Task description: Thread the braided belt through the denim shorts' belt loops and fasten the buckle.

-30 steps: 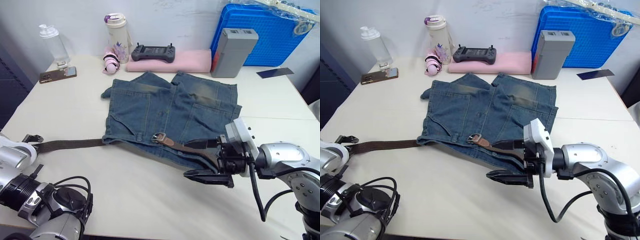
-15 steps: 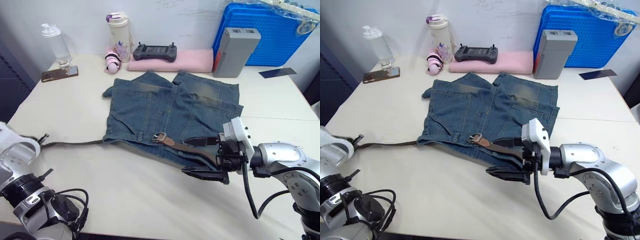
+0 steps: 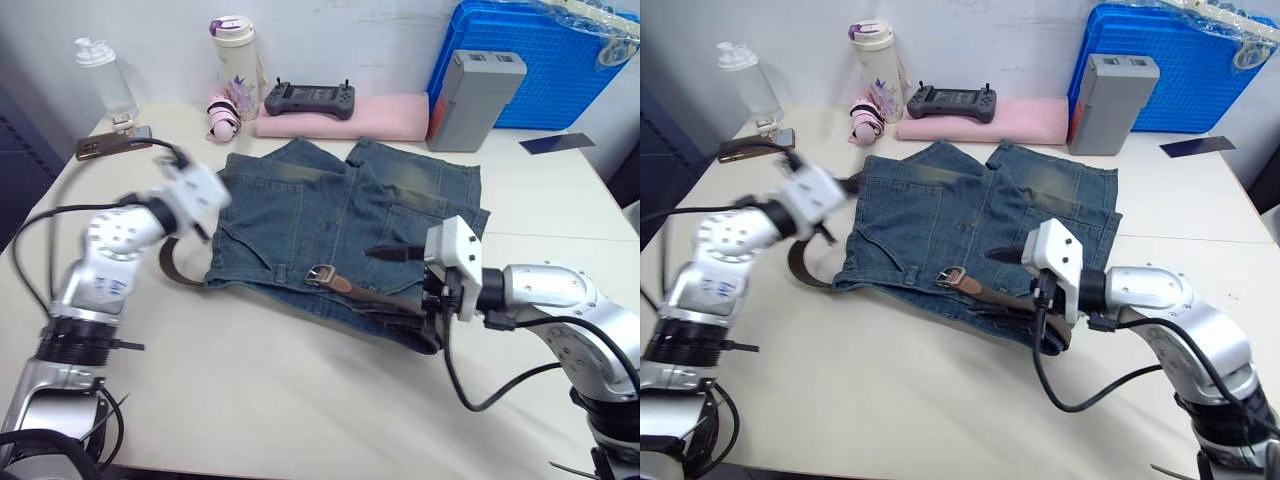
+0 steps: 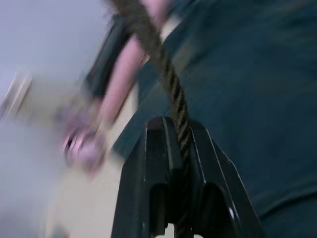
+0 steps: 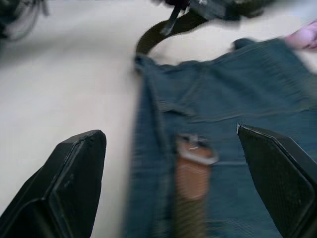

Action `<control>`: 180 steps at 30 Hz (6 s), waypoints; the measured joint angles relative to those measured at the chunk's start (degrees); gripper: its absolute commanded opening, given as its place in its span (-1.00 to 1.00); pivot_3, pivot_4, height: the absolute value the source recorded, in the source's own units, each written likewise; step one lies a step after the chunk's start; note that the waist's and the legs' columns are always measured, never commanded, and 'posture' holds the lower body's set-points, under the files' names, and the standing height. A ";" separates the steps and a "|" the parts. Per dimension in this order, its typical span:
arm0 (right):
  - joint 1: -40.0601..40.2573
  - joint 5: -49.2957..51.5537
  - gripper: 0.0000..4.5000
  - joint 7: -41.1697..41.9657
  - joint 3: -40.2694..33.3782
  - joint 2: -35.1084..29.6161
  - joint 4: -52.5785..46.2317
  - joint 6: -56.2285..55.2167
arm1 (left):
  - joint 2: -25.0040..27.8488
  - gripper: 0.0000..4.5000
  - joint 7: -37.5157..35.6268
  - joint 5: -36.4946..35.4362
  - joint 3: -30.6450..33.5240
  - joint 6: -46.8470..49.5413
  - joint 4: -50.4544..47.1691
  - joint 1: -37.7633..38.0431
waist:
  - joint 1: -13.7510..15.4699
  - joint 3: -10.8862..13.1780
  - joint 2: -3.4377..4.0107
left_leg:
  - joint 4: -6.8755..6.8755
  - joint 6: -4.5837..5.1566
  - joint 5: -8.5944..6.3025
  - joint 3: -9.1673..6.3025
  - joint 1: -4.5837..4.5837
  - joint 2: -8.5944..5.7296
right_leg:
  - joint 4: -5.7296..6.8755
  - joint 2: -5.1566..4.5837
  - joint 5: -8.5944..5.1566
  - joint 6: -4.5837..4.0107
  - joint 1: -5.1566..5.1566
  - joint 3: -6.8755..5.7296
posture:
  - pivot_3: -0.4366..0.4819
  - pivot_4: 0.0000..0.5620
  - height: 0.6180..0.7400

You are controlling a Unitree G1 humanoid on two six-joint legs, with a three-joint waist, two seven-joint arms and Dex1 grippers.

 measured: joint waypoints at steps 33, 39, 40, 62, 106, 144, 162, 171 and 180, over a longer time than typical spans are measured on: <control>-6.16 -37.01 -1.00 -7.60 14.22 9.92 15.03 -26.87 | -0.81 -0.47 -6.68 5.25 -1.91 -14.97 2.70 -0.99 | -2.31 0.02 -0.01 | 1.29 -0.34 0.11 0.41 -1.69 0.05 | 2.06 -0.06 -0.01 -0.01 -2.21 0.02 | -0.05 -0.47 -0.53; -6.01 -37.41 -1.00 -7.61 14.19 10.10 15.33 -26.79 | -0.03 0.52 -12.63 -4.18 2.36 -6.98 -3.06 3.06 | -3.09 0.02 -0.01 | 1.31 -0.34 0.11 0.41 -1.69 0.05 | 2.13 -0.07 -0.01 -0.02 -2.24 0.03 | -0.05 -0.47 -0.53; -5.95 -37.47 -1.00 -7.61 14.13 10.10 15.35 -26.72 | 0.17 0.52 -14.16 -7.51 3.63 -3.61 -4.99 4.08 | -3.34 0.02 -0.01 | 1.31 -0.34 0.11 0.39 -1.69 0.05 | 2.16 -0.07 -0.01 -0.02 -2.25 0.03 | -0.05 -0.47 -0.53; -3.86 -42.32 -1.00 -8.51 12.40 10.71 15.72 -30.71 | -14.51 0.52 50.83 -116.72 23.02 48.20 -23.10 23.94 | -2.14 0.01 0.02 | 2.69 -0.47 -0.38 0.45 -1.80 0.08 | 3.49 0.01 -0.38 -0.67 -2.43 0.24 | -0.05 -0.47 -0.53; -3.34 -41.56 -1.00 -10.21 7.58 14.45 14.67 -33.41 | -27.47 0.52 74.49 -121.14 23.38 38.71 -32.66 26.68 | -2.03 -0.06 -0.06 | 11.40 -0.59 -4.61 1.89 -7.04 0.31 | 12.06 0.10 -4.40 -0.67 -8.04 1.38 | -0.05 -0.47 -0.53; -2.45 -35.62 -0.44 -8.48 7.24 15.30 10.21 -30.23 | -35.92 -1.00 84.12 -121.35 24.95 32.55 -25.97 18.29 | -1.62 -0.19 0.22 | 12.12 -0.54 -4.65 1.92 -7.70 0.31 | 12.30 0.10 -4.41 -0.62 -8.43 1.41 | -0.05 -0.47 -0.53; -1.22 -15.61 0.98 -14.43 -6.25 21.61 3.34 4.95 | -32.73 -1.00 79.31 -121.33 35.28 31.11 -23.68 14.35 | -1.15 -0.17 0.25 | 12.05 -0.57 -4.68 1.95 -7.85 0.45 | 12.27 0.17 -4.41 -0.62 -8.63 1.41 | -0.05 -0.47 -0.32; 0.32 -14.03 0.98 -17.66 -6.67 21.35 1.90 6.86 | -26.86 -1.00 78.20 -121.32 39.10 34.01 -23.55 18.20 | -2.21 0.07 0.04 | 6.36 -0.63 -3.13 1.87 -3.17 0.49 | 7.59 0.21 -3.69 0.14 -4.50 1.39 | -0.05 -0.47 0.42; 1.29 -4.57 0.98 -14.98 -8.27 20.96 -2.18 9.87 | -20.96 -1.00 73.19 -121.33 40.00 38.39 -20.99 24.15 | -1.94 0.51 -0.12 | -7.16 -0.45 1.37 0.49 6.42 1.10 | -5.46 1.82 0.73 0.43 4.45 1.42 | -0.05 -0.47 0.63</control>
